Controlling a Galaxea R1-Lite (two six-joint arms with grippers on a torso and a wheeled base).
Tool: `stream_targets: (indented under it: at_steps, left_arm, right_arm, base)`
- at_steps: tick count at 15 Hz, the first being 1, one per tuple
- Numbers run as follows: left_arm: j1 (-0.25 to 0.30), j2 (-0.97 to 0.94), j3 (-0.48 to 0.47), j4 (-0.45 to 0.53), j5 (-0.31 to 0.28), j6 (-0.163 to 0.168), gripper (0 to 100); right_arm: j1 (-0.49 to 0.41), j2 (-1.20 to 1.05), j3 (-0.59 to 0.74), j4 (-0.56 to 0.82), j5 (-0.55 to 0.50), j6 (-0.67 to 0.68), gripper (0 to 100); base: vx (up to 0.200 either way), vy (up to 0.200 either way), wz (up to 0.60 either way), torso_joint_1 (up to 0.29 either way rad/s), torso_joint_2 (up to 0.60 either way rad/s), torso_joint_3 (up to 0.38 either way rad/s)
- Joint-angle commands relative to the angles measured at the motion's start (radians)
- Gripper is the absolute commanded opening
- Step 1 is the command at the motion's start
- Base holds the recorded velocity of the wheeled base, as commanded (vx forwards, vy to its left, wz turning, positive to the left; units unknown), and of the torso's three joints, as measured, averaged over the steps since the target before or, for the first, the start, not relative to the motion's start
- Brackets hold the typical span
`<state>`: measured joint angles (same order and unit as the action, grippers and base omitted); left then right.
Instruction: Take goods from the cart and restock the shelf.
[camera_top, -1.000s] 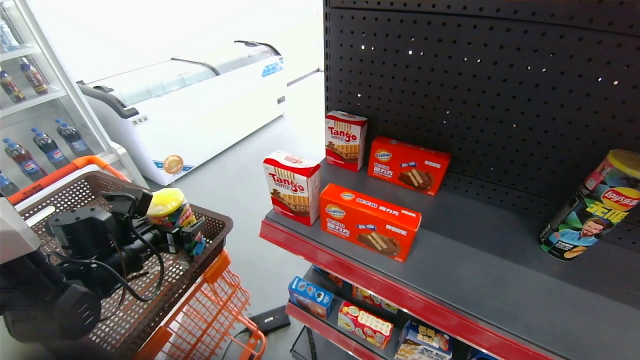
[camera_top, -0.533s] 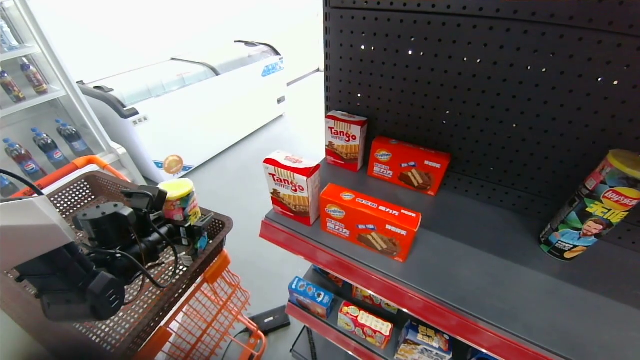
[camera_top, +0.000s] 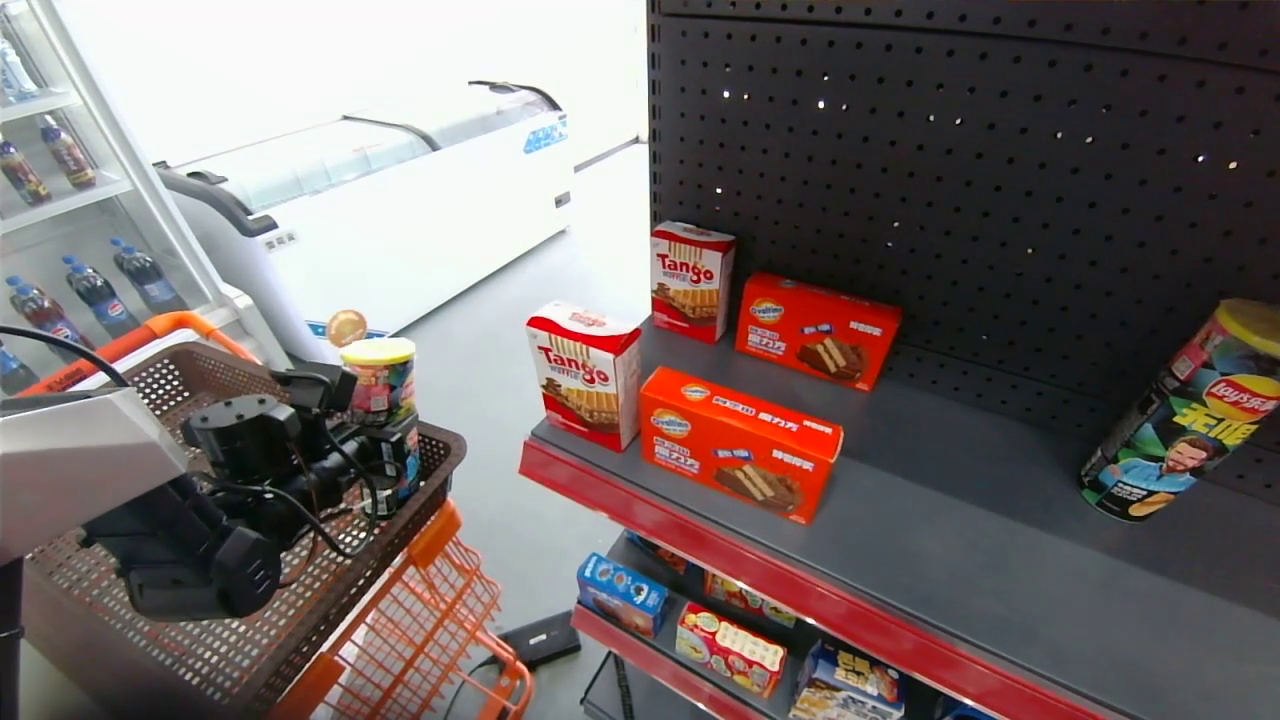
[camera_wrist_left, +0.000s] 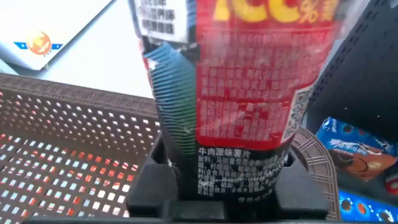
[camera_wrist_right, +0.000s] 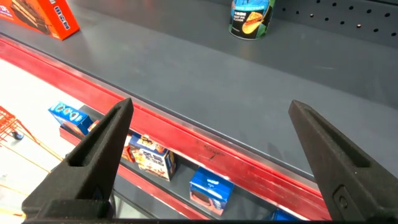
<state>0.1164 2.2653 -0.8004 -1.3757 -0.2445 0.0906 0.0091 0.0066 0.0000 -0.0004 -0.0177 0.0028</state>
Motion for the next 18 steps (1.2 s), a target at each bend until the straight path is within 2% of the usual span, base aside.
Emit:
stream_targets:
  at_steps: [1, 3, 5, 6, 7, 9, 12, 15, 16, 17, 18]
  left_arm:
    - [-0.011, -0.059, 0.006, 0.001, 0.008, 0.000, 0]
    - [-0.023, -0.125, 0.015, 0.003, 0.025, 0.003, 0]
    - [-0.037, -0.244, 0.020, 0.069, 0.045, 0.003, 0]
    - [-0.037, -0.244, 0.020, 0.069, 0.045, 0.003, 0]
    - [-0.050, -0.359, 0.020, 0.178, 0.051, 0.000, 0]
    - [-0.055, -0.461, 0.017, 0.277, 0.042, -0.002, 0]
    - [-0.084, -0.564, -0.002, 0.311, 0.048, -0.014, 0]
    - [-0.155, -0.681, -0.008, 0.471, 0.051, -0.031, 0]
    - [-0.184, -0.733, -0.005, 0.550, 0.034, -0.043, 0]
    - [-0.216, -0.750, 0.007, 0.554, 0.011, -0.048, 0]
    - [-0.267, -0.751, 0.015, 0.552, -0.039, -0.049, 0]
  right_arm:
    - [0.000, 0.001, 0.000, 0.000, 0.001, 0.000, 100]
    - [0.000, 0.001, 0.000, -0.001, -0.001, 0.000, 100]
    - [0.002, 0.001, 0.000, -0.001, 0.001, 0.000, 100]
    - [0.002, 0.001, 0.000, -0.001, 0.001, 0.000, 100]
    - [0.002, 0.001, 0.000, 0.000, -0.001, 0.000, 100]
    - [0.002, 0.001, 0.000, -0.001, -0.001, 0.000, 100]
    - [0.002, 0.001, 0.000, -0.001, -0.001, 0.000, 100]
    - [0.000, 0.001, 0.000, -0.001, -0.001, 0.000, 100]
    - [0.002, 0.001, 0.000, -0.001, -0.001, 0.000, 100]
    - [0.002, 0.001, 0.000, 0.000, 0.001, 0.000, 100]
    - [0.000, 0.001, 0.000, 0.000, -0.001, 0.000, 100]
  base:
    - [0.000, 0.000, 0.00, 0.000, 0.00, 0.000]
    - [0.000, 0.000, 0.00, 0.000, 0.00, 0.000]
    - [0.000, 0.000, 0.00, 0.000, 0.00, 0.000]
    - [0.000, 0.000, 0.00, 0.000, 0.00, 0.000]
    - [0.000, 0.000, 0.00, 0.000, 0.00, 0.000]
    - [0.000, 0.000, 0.00, 0.000, 0.00, 0.000]
    - [0.000, 0.000, 0.00, 0.000, 0.00, 0.000]
    - [0.000, 0.000, 0.00, 0.000, 0.00, 0.000]
    - [0.000, 0.000, 0.00, 0.000, 0.00, 0.000]
    - [0.000, 0.000, 0.00, 0.000, 0.00, 0.000]
    - [0.000, 0.000, 0.00, 0.000, 0.00, 0.000]
